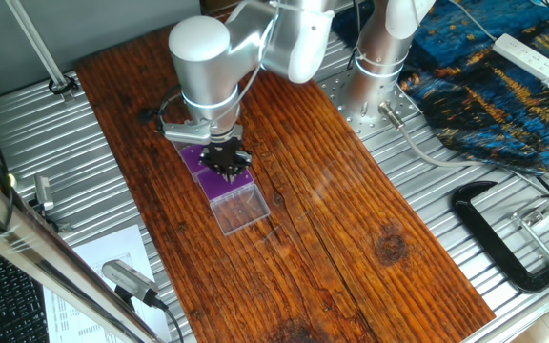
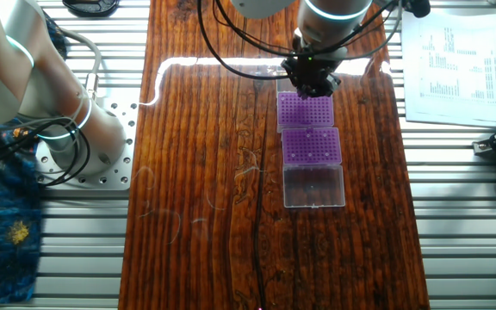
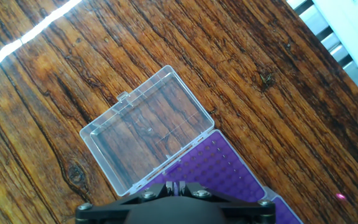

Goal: Transfer all small pipette tips from one holder to another

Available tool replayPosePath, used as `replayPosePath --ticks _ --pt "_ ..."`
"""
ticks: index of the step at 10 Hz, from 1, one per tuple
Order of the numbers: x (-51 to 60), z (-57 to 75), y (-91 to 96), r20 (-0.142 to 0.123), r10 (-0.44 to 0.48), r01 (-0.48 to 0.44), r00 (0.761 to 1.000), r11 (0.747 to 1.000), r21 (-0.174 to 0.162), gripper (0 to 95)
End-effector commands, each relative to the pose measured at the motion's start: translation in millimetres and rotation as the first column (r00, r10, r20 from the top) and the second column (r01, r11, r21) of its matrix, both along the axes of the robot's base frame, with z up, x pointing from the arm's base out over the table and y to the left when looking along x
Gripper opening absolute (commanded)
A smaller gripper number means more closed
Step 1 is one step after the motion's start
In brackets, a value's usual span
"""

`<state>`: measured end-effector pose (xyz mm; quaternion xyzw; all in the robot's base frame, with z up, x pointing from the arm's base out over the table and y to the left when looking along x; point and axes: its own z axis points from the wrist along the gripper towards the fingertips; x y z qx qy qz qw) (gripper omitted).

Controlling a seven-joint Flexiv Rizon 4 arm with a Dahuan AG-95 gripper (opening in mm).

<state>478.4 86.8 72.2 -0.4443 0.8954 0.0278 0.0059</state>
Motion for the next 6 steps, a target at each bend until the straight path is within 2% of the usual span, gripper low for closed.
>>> replayPosePath --ticks 1,6 --pt "-0.1 -0.8 0.0 0.001 -0.002 0.002 1.0 1.0 -0.012 0.0" --pt "1.0 -1.9 0.4 0.01 -0.009 0.009 1.0 1.0 -0.011 0.0"
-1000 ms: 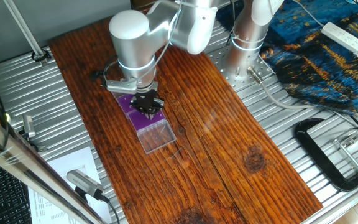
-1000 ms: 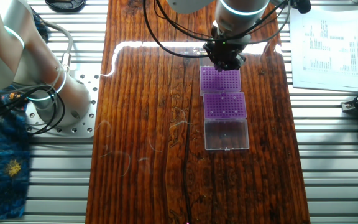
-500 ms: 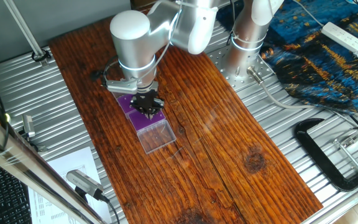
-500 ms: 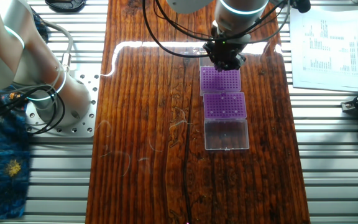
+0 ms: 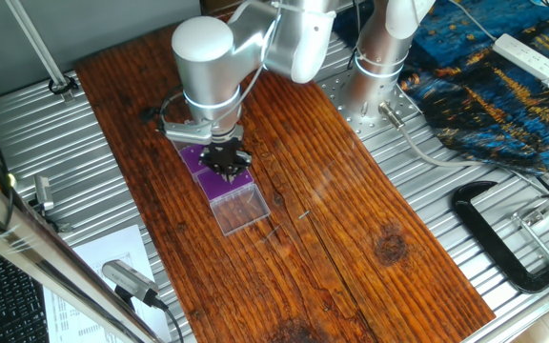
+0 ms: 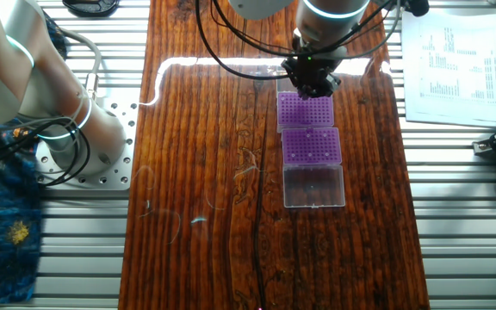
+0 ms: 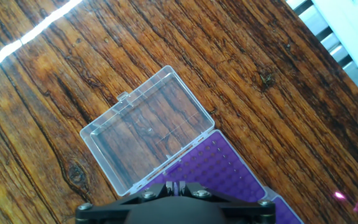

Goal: Transfer all small pipette tips from one holder to another

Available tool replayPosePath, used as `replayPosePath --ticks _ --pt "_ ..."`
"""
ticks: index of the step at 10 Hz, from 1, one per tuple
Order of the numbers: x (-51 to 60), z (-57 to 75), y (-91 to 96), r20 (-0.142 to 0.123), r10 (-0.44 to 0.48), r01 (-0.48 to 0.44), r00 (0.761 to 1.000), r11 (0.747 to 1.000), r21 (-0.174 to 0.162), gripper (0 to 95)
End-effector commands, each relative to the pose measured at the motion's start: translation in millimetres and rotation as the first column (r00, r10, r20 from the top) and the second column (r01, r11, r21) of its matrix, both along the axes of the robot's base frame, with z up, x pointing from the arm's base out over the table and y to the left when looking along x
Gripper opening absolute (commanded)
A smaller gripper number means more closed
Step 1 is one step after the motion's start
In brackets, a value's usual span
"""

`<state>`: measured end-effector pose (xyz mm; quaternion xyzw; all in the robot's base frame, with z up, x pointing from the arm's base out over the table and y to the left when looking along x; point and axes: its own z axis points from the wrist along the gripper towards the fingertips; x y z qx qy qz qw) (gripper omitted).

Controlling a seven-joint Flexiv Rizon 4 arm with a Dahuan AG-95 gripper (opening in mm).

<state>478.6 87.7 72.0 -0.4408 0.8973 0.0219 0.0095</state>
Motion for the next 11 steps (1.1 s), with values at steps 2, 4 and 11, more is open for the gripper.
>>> replayPosePath --ticks 2,4,11 --pt "0.8 -1.7 -0.5 -0.001 0.004 -0.004 1.0 1.0 -0.002 0.0" --pt "0.4 0.7 -0.3 -0.001 0.003 -0.003 1.0 1.0 0.011 0.0" --pt "0.9 1.3 0.0 0.005 -0.009 0.009 1.0 1.0 0.006 0.0"
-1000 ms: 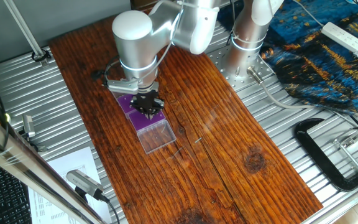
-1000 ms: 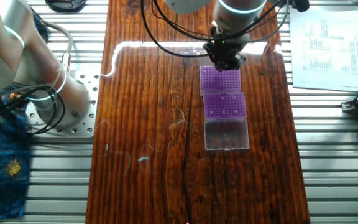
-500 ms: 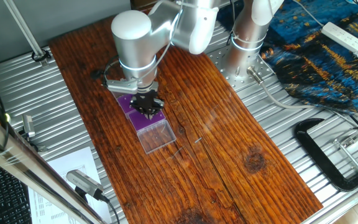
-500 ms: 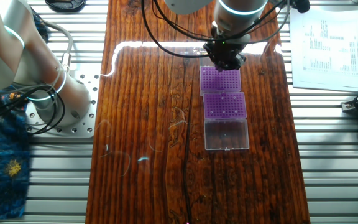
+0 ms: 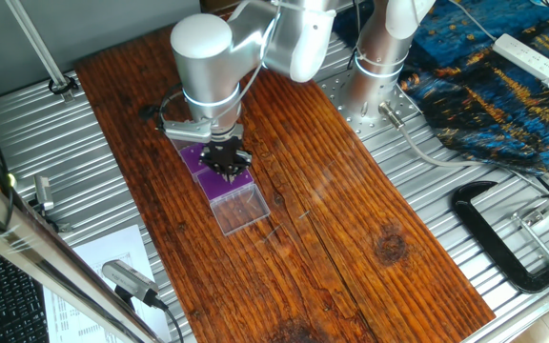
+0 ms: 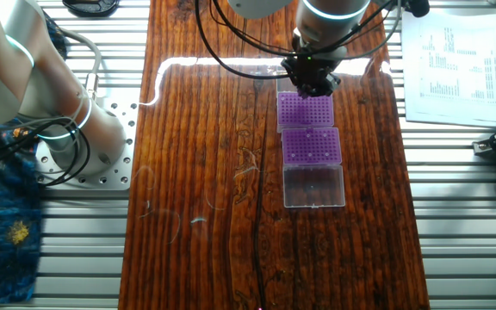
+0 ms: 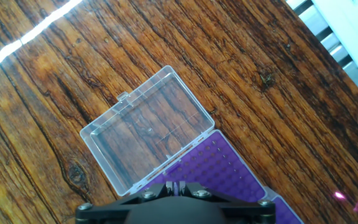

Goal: Transfer all small pipette tips from one holder to another

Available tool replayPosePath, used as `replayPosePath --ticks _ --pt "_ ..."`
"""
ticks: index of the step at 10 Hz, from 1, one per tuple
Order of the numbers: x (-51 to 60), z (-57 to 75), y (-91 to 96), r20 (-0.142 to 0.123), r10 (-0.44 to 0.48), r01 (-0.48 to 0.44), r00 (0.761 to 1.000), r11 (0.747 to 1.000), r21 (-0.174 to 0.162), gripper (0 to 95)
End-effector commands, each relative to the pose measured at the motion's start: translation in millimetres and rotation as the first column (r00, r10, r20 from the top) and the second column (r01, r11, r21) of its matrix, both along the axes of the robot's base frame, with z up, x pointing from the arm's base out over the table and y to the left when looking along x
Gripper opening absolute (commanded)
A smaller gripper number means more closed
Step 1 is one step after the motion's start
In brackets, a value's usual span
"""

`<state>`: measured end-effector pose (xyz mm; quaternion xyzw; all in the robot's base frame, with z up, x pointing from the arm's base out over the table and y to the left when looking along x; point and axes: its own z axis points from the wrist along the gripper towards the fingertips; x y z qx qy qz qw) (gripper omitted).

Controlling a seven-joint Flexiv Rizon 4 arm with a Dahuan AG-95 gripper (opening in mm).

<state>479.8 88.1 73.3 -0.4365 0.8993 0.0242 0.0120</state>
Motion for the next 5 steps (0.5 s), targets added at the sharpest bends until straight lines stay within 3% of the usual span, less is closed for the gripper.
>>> replayPosePath --ticks 1,5 --pt "-0.2 0.0 -0.4 0.005 0.002 -0.002 1.0 1.0 0.0 0.0" --pt "-0.3 -1.5 -0.7 0.001 -0.001 0.001 1.0 1.0 -0.004 0.0"
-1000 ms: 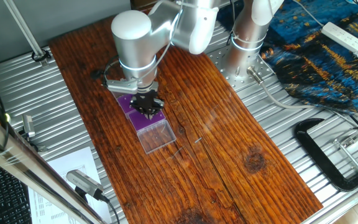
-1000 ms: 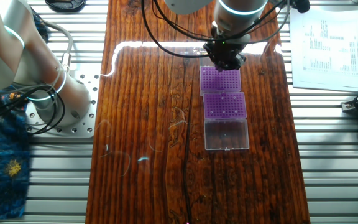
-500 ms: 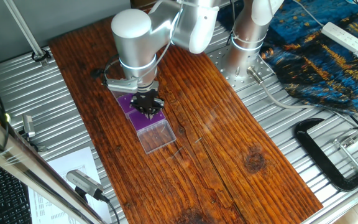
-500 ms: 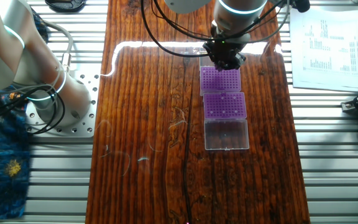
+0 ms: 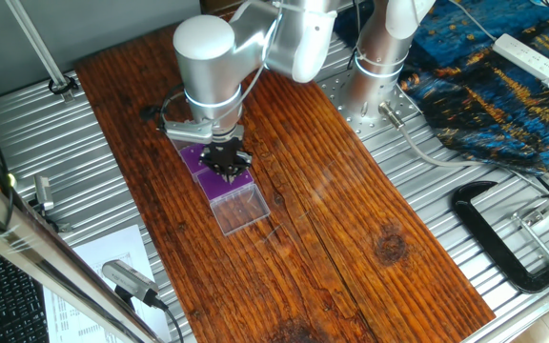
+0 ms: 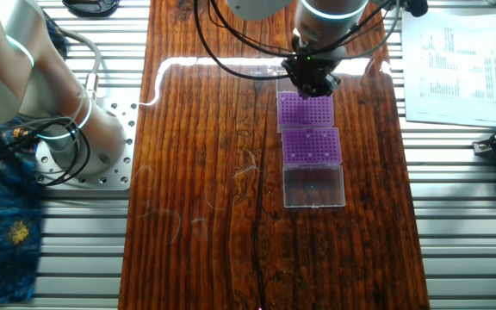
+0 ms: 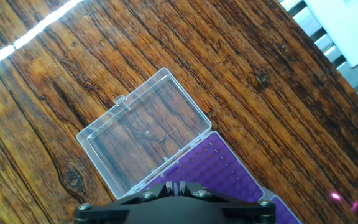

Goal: Transfer all small pipette tips from one holder to another

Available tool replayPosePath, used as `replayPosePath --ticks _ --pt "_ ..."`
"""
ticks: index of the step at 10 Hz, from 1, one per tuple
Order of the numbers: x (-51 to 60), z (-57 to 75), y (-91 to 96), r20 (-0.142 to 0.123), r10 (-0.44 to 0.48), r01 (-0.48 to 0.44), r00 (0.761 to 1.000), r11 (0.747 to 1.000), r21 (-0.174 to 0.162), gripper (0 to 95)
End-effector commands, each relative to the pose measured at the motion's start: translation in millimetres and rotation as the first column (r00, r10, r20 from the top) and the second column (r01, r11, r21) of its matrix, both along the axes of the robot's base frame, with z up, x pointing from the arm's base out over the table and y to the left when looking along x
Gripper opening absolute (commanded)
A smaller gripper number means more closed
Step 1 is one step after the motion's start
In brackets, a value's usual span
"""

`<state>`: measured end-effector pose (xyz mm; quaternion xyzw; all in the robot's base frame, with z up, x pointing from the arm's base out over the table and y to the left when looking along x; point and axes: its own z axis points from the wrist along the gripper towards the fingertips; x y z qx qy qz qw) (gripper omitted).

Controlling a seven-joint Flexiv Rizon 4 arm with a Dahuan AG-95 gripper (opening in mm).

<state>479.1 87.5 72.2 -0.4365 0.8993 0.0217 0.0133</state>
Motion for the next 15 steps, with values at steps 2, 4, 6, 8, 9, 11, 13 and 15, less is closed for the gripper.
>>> replayPosePath --ticks 2,4,6,8,9,11,13,15 --pt "0.0 -3.6 -0.6 -0.003 0.001 -0.001 1.0 1.0 0.0 0.0" --pt "-0.1 -4.8 -0.7 -0.003 0.0 0.0 1.0 1.0 0.003 0.0" --pt "0.1 -7.0 -0.8 -0.004 0.0 0.0 1.0 1.0 0.006 0.0" --pt "0.2 -7.4 -0.8 -0.005 -0.001 0.001 1.0 1.0 0.012 0.0" --pt "0.2 -7.4 -0.8 -0.006 0.004 -0.004 1.0 1.0 0.013 19.0" --pt "0.2 -7.3 -0.8 -0.006 0.005 -0.005 1.0 1.0 0.013 19.0" --pt "-0.1 -5.5 -0.7 -0.009 0.006 -0.006 1.0 1.0 0.015 19.0" --pt "0.2 0.2 -3.4 -0.013 -0.004 0.004 1.0 1.0 0.003 19.0"
